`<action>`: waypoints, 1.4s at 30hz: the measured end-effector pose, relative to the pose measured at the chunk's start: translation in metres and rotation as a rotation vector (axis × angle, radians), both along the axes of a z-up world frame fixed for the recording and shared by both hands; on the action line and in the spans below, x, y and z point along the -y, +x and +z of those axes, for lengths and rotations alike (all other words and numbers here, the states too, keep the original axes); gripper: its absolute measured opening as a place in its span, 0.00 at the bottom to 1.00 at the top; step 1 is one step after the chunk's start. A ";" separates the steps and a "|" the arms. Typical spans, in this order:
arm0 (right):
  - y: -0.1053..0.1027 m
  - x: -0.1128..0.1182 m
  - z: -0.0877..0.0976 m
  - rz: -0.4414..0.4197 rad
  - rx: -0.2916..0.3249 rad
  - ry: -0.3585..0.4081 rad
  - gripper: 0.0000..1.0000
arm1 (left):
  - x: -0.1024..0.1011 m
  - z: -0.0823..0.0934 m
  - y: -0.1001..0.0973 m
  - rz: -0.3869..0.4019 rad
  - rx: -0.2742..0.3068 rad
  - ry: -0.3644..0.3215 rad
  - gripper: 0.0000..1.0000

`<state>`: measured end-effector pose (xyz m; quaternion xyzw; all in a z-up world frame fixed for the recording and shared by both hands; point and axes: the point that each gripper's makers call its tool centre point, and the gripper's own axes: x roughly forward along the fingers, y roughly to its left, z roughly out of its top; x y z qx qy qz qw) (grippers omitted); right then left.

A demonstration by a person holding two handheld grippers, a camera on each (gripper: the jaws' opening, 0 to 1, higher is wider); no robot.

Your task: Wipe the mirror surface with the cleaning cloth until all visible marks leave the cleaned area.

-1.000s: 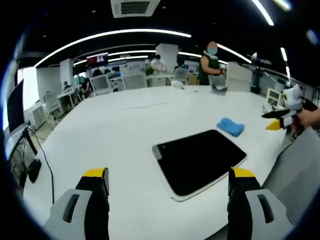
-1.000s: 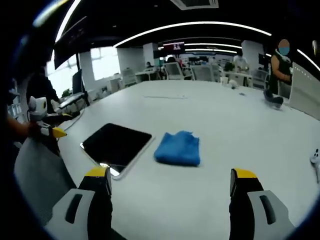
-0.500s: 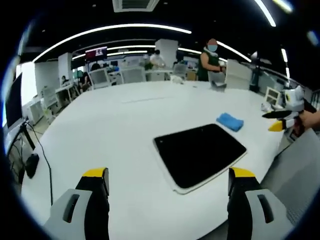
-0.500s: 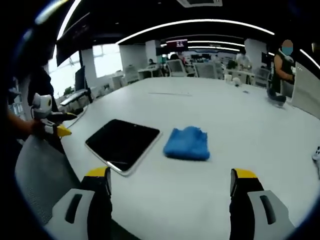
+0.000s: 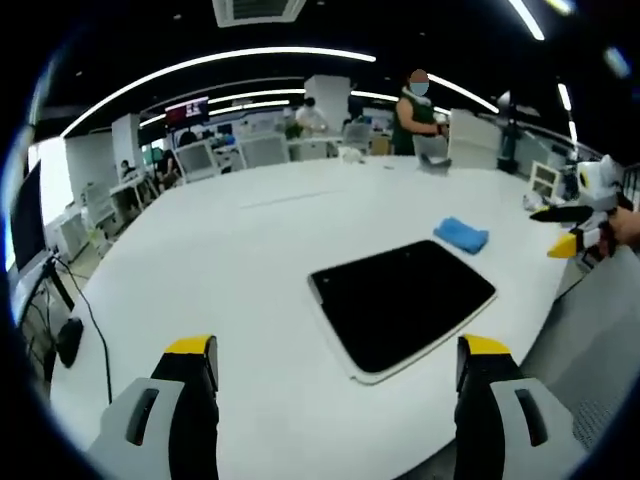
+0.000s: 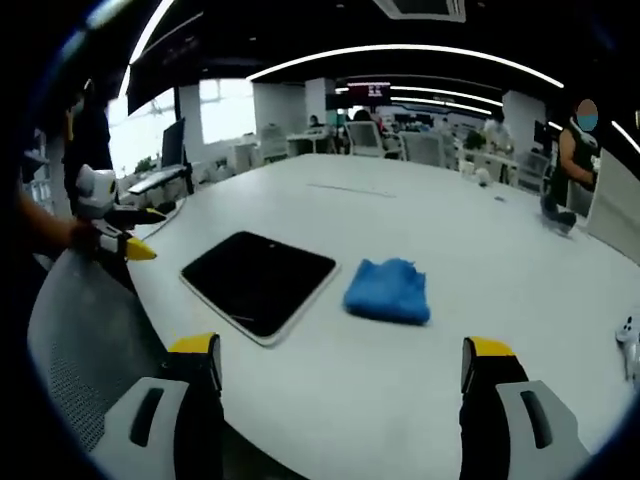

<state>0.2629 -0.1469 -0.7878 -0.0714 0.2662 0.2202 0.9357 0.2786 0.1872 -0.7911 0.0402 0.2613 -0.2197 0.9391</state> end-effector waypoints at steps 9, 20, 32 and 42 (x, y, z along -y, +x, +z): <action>0.002 0.012 0.002 -0.065 0.006 0.025 1.00 | -0.002 0.001 0.000 0.012 0.015 0.005 1.00; 0.006 0.016 0.006 -0.083 0.037 -0.008 1.00 | -0.006 0.000 0.001 0.034 0.012 -0.009 1.00; 0.005 0.021 0.001 -0.111 0.008 -0.008 1.00 | -0.003 0.001 0.002 0.024 0.023 -0.003 1.00; 0.004 -0.004 0.005 -0.008 0.014 0.069 1.00 | -0.008 0.008 0.004 0.037 0.057 0.010 1.00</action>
